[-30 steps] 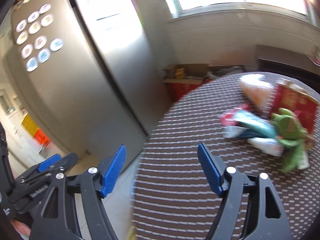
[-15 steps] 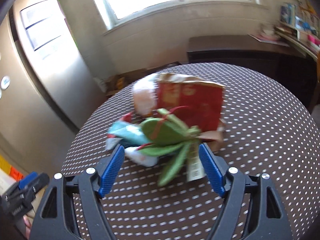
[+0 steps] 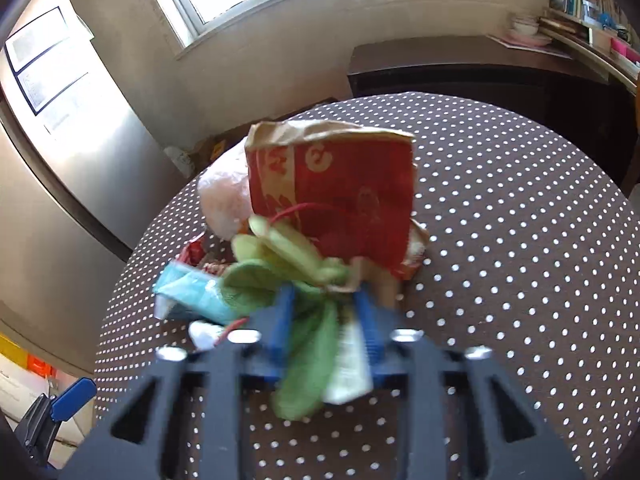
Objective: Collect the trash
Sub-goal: 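Grasp the green leafy sprig by its stem with the right tool, then grasp the white eye-drop bottle with the left tool while the right tool holds the sprig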
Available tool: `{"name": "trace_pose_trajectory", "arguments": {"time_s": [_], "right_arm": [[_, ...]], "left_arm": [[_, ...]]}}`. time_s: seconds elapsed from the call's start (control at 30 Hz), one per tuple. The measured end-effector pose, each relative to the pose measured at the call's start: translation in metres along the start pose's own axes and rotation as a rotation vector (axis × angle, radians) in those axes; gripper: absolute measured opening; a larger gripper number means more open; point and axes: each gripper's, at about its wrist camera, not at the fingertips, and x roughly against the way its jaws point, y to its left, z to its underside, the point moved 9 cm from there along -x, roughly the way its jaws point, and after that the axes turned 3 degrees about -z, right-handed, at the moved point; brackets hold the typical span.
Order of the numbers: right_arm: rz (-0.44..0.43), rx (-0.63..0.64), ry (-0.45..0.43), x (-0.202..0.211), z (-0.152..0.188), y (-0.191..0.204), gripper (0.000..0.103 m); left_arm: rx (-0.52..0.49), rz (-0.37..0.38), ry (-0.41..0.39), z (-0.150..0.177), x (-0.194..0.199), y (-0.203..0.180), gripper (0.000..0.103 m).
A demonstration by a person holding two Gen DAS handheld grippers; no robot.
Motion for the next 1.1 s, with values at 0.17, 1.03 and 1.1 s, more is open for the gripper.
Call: {"name": "trace_pose_trajectory", "arguments": {"time_s": [0.17,1.03,1.1], "right_arm": [[-0.029,-0.029,-0.055,0.019,-0.004,-0.01,0.01],[-0.048,-0.141,-0.188,0.111,-0.004,-0.064,0.002],[-0.059,-0.125,-0.188,0.111,-0.005,-0.054,0.002]], "left_arm": [[0.013,0.064,0.03,-0.005,-0.016,-0.017,0.084],[-0.035,0.157,-0.009,-0.027,-0.069,-0.062,0.06],[-0.034,0.158,-0.02,-0.024,-0.062,-0.054,0.06]]}}
